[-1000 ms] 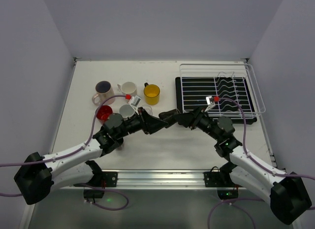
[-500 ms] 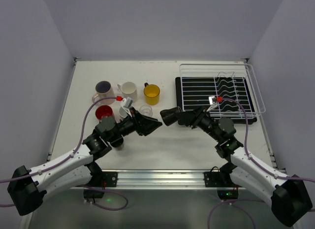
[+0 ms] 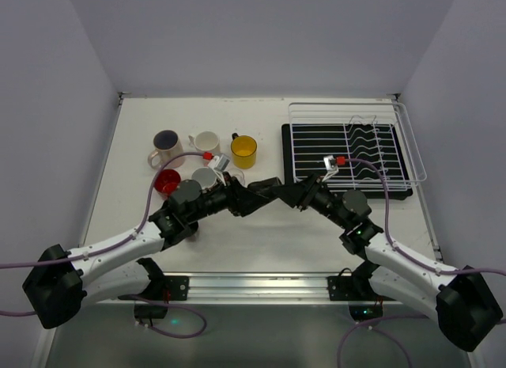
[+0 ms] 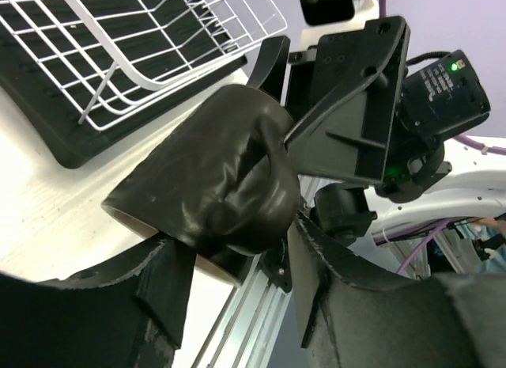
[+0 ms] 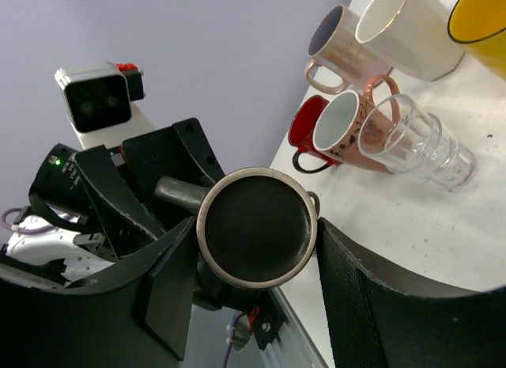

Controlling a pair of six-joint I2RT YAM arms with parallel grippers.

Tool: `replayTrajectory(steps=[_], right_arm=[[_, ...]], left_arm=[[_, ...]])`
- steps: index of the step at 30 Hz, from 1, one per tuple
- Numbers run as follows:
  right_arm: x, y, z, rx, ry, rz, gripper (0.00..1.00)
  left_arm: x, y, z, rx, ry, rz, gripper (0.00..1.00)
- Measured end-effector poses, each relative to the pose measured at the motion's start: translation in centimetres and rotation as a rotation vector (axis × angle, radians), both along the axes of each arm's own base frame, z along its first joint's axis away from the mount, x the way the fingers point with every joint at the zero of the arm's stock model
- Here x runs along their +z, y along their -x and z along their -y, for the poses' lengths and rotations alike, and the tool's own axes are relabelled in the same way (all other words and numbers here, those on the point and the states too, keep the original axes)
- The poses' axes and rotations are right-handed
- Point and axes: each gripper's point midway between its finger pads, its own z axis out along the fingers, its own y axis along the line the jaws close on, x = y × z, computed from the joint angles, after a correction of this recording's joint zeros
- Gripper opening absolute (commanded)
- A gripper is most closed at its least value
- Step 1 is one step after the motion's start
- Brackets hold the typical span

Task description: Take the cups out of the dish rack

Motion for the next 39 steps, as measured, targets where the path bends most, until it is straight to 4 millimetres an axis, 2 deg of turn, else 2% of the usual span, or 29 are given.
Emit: replayTrajectory(steps=[1,4,5,6,7,9,10,14,17,25,30,34,39], right_arm=[[-0.2,0.1,-0.4,0.011,0.000,-0.009,0.14],[0.0,0.1,-0.9,0.018,-0.020,-0.005,0.18],[0.2,0.0,-0.9,0.014,-0.030,-0.004,0.23],[0.5,-0.1,-0.9,0.009,-0.043,0.000,0.32],[0.8,-0.2,-0.9,0.003,-0.061,-0.005,0.51],[1.4,-0.1,-0.9,0.006,-0.086,-0.001,0.65],[1.6,0.0,-0.9,0.007,-0.090,0.002,0.77],[0.7,0.5,-0.9,0.009,-0.035,0.008,0.99],[0.3,0.7,-0.1,-0.025,0.028,0.034,0.99],[0.5,0.3,3.5,-0.187,0.191,0.113,0.99],[-0.4,0.2,4.9,-0.240,0.264,0.120,0.99],[-1.2,0.1,5.2,-0.247,0.302,0.109,0.99],[-1.7,0.1,5.2,-0.244,0.323,0.105,0.99]], left_arm=[[0.2,-0.1,0.1,0.000,0.008,0.006,0.49],[0.3,-0.3,0.0,0.009,0.013,0.005,0.22],[0.5,-0.3,0.1,0.009,0.023,0.007,0.06],[1.0,-0.3,0.1,0.009,0.039,0.013,0.01],[1.6,-0.2,0.1,0.007,0.055,0.033,0.00],[2.4,-0.1,0.0,0.006,0.071,0.055,0.00],[2.6,0.0,-0.1,0.006,0.067,0.064,0.00],[1.3,-0.3,-0.5,0.023,-0.047,0.051,0.00],[-0.8,-0.8,-1.8,0.062,-0.229,0.012,0.00],[-5.5,-0.3,-8.0,0.132,-0.717,-0.107,0.00],[-10.4,1.1,-10.7,0.084,-0.966,-0.219,0.00],[-13.1,2.0,-11.5,0.036,-1.093,-0.274,0.00],[-14.3,2.5,-10.7,-0.023,-1.167,-0.279,0.00]])
